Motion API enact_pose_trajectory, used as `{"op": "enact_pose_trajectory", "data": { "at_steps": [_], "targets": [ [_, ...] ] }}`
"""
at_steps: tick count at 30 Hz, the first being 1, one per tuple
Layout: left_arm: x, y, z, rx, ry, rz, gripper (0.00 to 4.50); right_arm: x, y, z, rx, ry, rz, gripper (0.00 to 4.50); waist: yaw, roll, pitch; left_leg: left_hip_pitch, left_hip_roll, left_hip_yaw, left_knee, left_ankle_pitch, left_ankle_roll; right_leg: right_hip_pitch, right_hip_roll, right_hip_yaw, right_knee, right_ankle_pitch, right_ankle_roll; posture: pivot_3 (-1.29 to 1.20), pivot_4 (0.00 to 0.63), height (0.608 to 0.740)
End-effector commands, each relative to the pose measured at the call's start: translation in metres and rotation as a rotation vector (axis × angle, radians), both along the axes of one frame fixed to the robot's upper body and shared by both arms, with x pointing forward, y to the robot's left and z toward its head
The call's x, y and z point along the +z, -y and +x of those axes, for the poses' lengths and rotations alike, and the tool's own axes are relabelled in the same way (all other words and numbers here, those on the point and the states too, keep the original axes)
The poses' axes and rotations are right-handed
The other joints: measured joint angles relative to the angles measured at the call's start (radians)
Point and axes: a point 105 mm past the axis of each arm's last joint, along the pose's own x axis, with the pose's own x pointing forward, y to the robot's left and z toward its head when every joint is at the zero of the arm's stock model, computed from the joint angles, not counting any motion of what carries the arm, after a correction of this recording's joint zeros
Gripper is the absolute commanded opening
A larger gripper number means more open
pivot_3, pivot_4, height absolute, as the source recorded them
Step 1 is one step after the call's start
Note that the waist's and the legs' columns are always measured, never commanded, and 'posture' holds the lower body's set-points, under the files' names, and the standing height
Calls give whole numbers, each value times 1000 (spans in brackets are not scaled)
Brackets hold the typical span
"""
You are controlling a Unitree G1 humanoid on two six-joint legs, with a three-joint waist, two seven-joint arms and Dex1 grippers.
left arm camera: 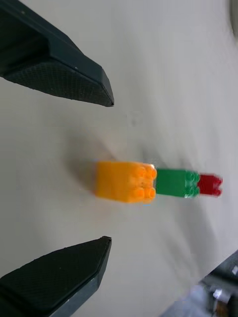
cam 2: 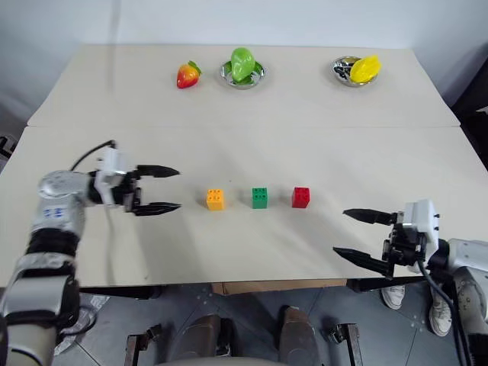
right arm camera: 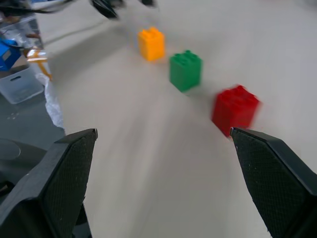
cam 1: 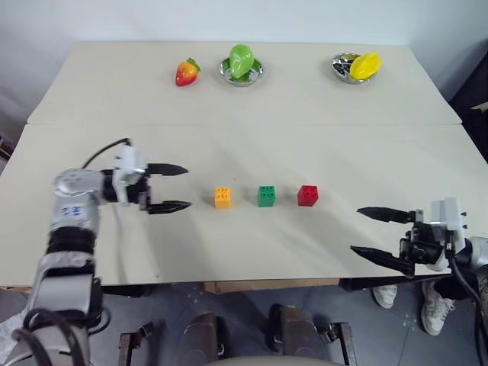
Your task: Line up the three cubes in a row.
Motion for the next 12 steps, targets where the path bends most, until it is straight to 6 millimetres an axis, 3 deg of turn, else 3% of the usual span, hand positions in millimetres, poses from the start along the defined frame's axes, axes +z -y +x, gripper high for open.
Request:
{"op": "enact_pose_trajectory", "data": {
  "at_steps": [1, 5, 12],
  "targets": [
    [11, -3, -23, 2, 53, -62, 4467, 17, 4, 8, -16, 117, 32, 4500, 7, 0, 0, 0, 0, 0, 0, 0, 0, 0, -1, 0, 0, 0, 0, 0, 150, 740],
    [0, -13, -42, 63, 8, -48, 4467, 18, 6, 14, -7, 141, 59, 4500, 12, 0, 0, 1, 1, -2, 2, 0, 0, 2, -2, 0, 1, 0, 0, 0, 150, 740],
    [3, -23, -39, 138, 82, -14, 4467, 8, 17, 21, 36, 121, -46, 4500, 13, 1, 0, 1, 0, -1, 2, 0, 0, 2, -2, 0, 1, 0, 0, 0, 150, 740]
  ]
}}
